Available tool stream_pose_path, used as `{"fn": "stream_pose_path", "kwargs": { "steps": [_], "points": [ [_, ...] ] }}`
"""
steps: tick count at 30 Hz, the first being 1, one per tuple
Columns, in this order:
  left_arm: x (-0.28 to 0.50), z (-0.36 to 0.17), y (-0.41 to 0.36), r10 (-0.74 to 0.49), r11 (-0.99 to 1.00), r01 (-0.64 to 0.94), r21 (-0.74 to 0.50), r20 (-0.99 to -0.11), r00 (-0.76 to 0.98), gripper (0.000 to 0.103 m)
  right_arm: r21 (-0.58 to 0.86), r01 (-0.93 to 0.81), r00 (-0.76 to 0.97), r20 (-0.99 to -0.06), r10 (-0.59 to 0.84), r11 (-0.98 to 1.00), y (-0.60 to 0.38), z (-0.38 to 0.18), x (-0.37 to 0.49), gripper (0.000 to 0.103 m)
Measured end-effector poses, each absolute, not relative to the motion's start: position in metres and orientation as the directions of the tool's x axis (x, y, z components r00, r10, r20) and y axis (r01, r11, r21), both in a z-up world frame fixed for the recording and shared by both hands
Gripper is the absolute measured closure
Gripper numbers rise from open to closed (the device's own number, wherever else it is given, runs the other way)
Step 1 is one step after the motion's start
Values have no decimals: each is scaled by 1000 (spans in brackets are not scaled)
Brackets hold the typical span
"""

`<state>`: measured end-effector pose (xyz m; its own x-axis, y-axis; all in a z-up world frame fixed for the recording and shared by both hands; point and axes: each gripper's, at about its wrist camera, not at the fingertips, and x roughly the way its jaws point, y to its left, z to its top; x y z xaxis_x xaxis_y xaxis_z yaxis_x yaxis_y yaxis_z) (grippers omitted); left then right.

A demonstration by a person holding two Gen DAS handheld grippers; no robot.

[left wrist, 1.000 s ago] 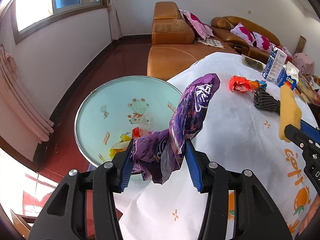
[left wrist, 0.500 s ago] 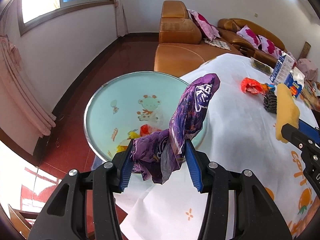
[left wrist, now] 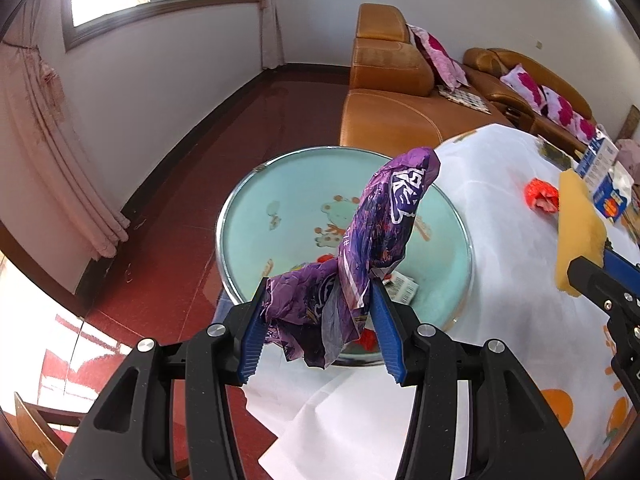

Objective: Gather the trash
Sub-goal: 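Carry the purple wrapper and yellow sponge over the glass bowl, then open the right gripper to drop the sponge while the left drops the purple wrapper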

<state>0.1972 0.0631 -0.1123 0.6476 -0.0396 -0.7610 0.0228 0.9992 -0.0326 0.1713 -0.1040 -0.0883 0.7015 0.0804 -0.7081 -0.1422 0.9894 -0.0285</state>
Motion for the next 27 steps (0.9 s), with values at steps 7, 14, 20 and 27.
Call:
{"fn": "stream_pose_path", "kwargs": {
  "steps": [7, 14, 20, 27],
  "points": [
    [204, -117, 73, -28, 999, 0, -37, -766, 642, 55, -28, -171, 701, -706, 102, 985, -88, -88, 182, 73],
    [216, -117, 81, -9, 999, -21, -30, -763, 647, 54, -29, -180, 696, -710, 107, 983, -78, -91, 194, 73],
    [232, -121, 77, 6, 1000, -27, -15, -772, 636, 54, -43, -196, 678, -727, 104, 980, -67, -103, 215, 73],
    [240, -127, 76, 14, 1000, -30, -6, -781, 624, 53, -41, -215, 643, -758, 109, 976, -63, -118, 234, 73]
  ]
}}
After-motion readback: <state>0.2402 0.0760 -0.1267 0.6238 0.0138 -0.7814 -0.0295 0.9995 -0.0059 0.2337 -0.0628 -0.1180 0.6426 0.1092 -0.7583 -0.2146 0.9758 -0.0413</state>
